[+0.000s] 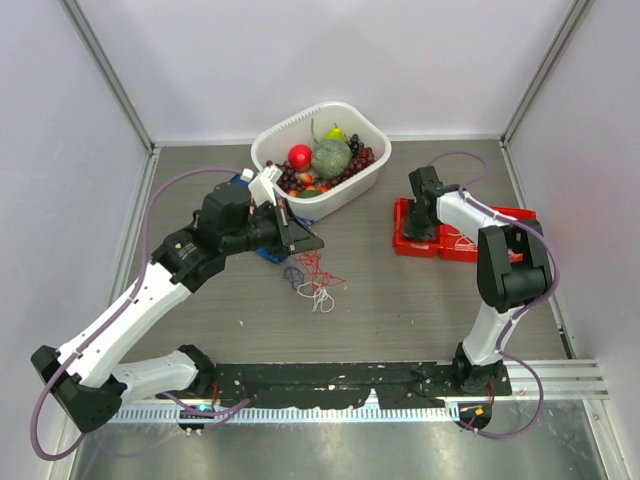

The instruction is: Untangle the cables

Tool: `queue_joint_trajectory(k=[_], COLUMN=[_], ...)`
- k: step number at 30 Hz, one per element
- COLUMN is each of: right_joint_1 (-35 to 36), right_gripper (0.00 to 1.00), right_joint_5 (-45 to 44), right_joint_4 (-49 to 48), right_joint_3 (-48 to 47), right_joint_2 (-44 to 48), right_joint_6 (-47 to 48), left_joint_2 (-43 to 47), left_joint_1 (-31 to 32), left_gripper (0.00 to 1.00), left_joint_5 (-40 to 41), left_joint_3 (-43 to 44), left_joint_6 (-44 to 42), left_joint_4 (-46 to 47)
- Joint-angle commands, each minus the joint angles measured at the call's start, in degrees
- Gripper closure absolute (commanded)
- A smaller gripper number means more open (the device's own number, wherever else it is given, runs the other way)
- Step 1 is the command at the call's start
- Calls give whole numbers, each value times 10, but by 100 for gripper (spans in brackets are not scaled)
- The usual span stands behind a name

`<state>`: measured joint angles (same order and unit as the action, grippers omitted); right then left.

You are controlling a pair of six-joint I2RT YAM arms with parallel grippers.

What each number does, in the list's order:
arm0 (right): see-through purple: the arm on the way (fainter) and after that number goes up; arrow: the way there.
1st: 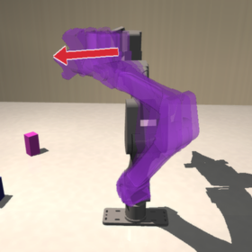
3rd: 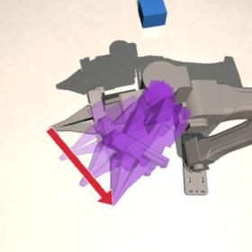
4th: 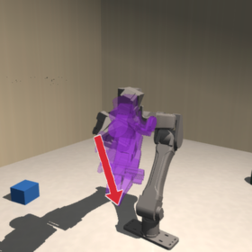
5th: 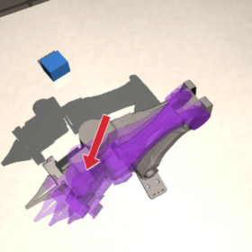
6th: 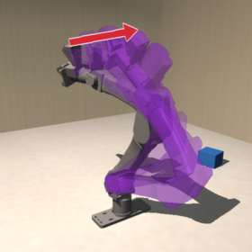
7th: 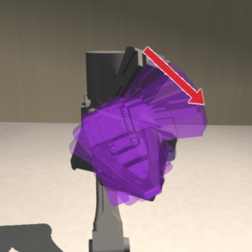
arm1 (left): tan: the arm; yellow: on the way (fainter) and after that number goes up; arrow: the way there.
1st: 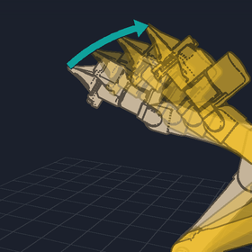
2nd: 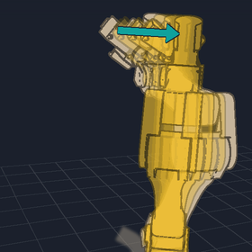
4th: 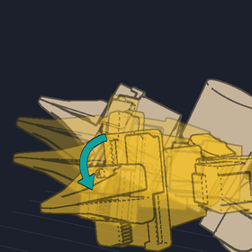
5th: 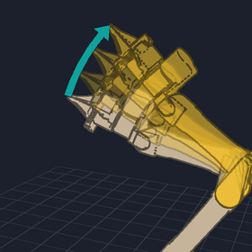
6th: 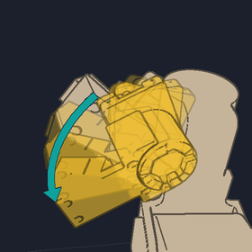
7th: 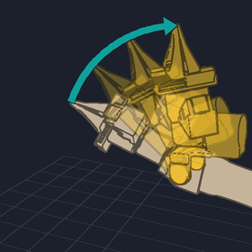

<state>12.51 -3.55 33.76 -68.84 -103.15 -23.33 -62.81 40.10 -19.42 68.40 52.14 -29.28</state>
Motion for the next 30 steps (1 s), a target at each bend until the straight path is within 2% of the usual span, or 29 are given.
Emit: queue_joint_trajectory(k=[1, 5, 8, 11, 13, 14, 18, 23, 26, 30], right_joint_1=[0, -1, 0, 9, 24, 32, 108, 255, 287, 308], right_gripper=[96, 72, 61, 39, 31, 29, 27, 27, 27, 27], right_joint_5=[-15, -15, -3, 13, 27, 27, 118, 242, 296, 301], right_joint_4=[22, 59, 84, 103, 112, 113, 76, -89, -187, -258], right_joint_3=[-46, -72, -87, -87, -82, -77, -27, 86, 146, 181], right_joint_2=[19, 65, 111, 152, 181, 200, 271, 366, 415, 426], right_joint_6=[22, 35, 35, 30, 29, 29, 40, 37, 0, -32], left_joint_2=[25, 23, 12, -1, -6, -7, -14, -19, -14, -3], left_joint_1=[-2, -3, -4, -5, -5, -5, -5, -6, -6, -6], left_gripper=[100, 100, 100, 100, 100, 100, 100, 99, 99, 99], left_joint_5=[3, 1, -5, -15, -16, -16, -17, -21, -21, -33], left_joint_3=[-2, 2, 8, 17, 20, 21, 21, 23, 18, -2], left_joint_6=[2, 1, -1, -1, -1, 0, 3, 11, 23, 54], left_joint_4=[2, 4, 7, 6, 6, 6, 2, -2, 2, 31])
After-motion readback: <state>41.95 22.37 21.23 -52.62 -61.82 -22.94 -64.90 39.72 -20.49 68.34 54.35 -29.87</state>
